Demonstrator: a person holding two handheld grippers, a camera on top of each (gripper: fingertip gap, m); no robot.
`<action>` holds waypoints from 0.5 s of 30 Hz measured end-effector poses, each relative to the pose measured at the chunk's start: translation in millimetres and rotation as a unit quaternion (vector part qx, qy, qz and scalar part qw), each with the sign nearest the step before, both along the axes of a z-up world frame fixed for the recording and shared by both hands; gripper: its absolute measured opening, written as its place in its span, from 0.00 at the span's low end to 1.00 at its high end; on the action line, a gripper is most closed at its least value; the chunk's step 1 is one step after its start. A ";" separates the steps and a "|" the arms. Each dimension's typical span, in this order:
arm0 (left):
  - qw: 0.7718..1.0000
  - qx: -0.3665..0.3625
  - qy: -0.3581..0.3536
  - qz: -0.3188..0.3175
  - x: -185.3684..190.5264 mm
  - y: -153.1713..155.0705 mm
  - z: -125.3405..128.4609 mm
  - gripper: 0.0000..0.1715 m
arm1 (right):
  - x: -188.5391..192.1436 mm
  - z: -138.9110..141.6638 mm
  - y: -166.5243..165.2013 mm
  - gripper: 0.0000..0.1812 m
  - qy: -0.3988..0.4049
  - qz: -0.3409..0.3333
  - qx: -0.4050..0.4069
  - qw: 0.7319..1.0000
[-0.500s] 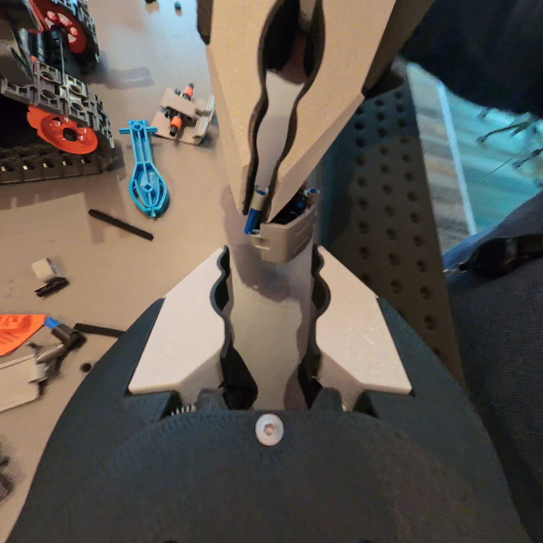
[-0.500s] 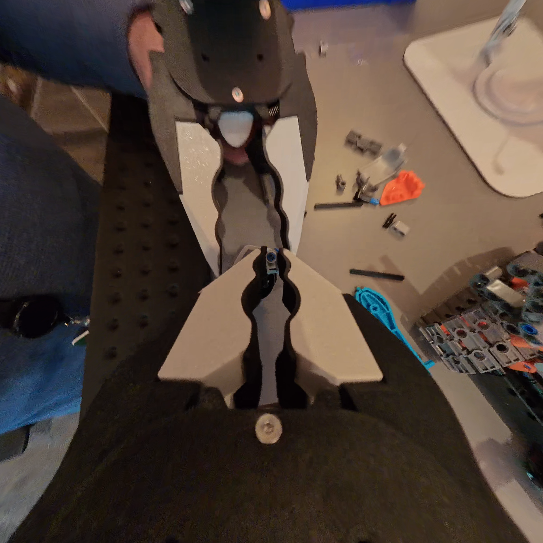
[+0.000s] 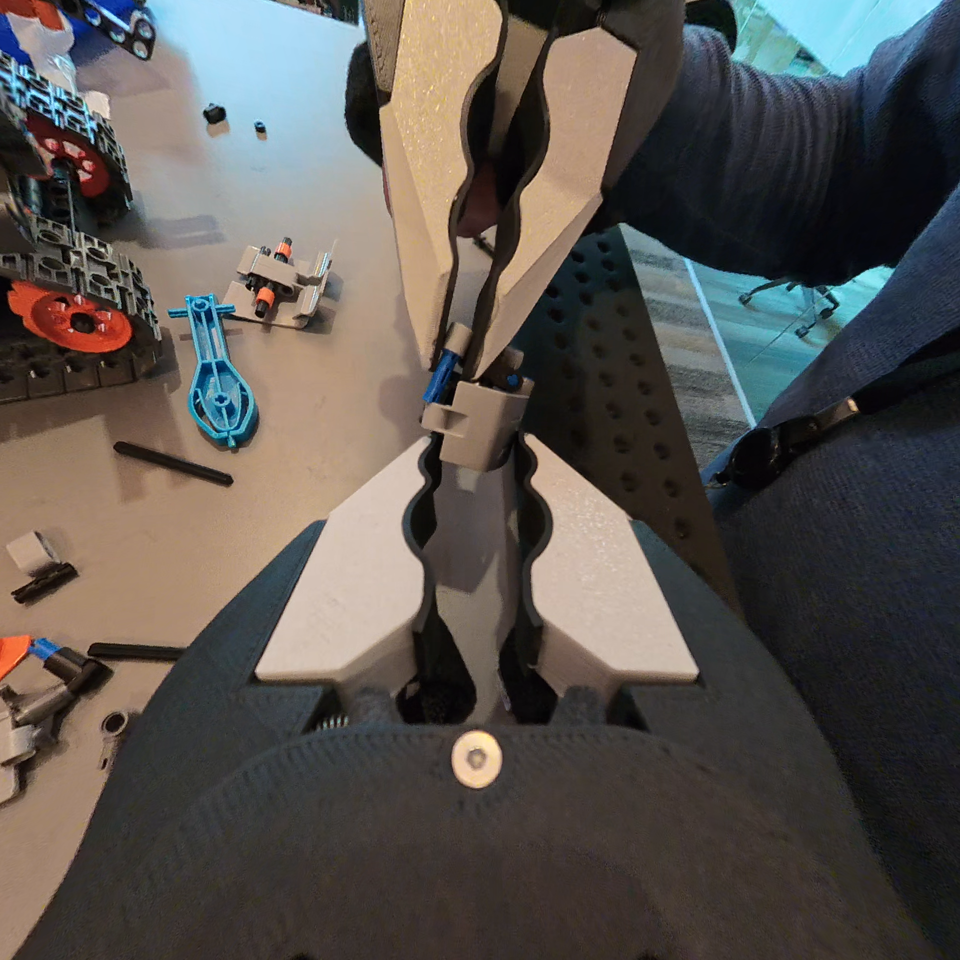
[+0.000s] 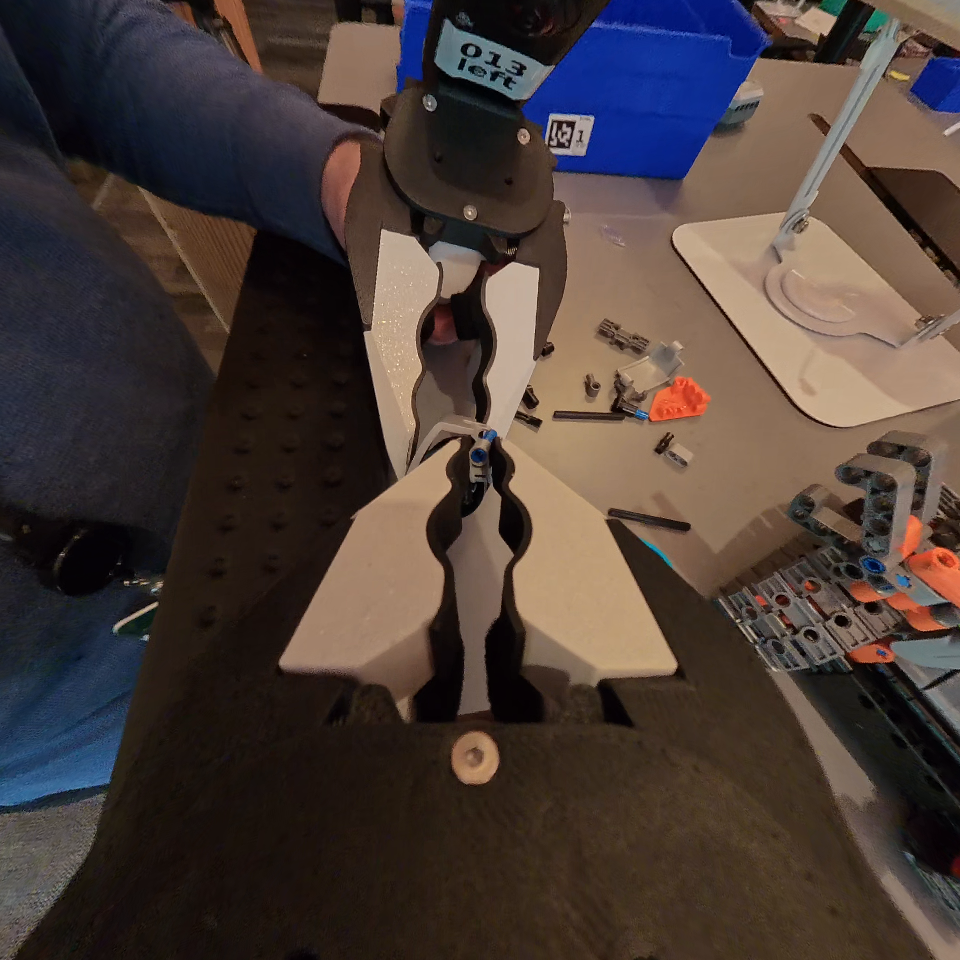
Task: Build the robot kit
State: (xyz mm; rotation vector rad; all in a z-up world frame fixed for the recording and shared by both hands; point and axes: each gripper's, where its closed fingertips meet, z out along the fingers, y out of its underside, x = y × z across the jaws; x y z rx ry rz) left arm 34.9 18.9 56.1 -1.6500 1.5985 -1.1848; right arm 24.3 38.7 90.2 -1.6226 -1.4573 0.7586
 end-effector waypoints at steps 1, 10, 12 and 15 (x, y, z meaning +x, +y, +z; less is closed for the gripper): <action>1.000 -0.003 -0.004 -0.004 0.6 -1.8 1.8 0.15 | 0.4 1.9 -1.8 0.03 0.009 0.005 -0.008 1.000; 0.998 0.024 0.045 -0.022 1.1 -5.2 -17.8 0.15 | 2.6 -15.6 -8.7 0.03 -0.023 0.033 -0.011 0.999; 0.997 0.039 0.061 -0.030 1.8 -7.2 -23.5 0.14 | 5.5 -21.6 -11.8 0.03 -0.032 0.037 -0.008 0.999; 0.994 0.047 0.083 -0.046 3.0 -12.3 -31.7 0.14 | 10.1 -30.7 -17.2 0.04 -0.044 0.042 -0.008 0.998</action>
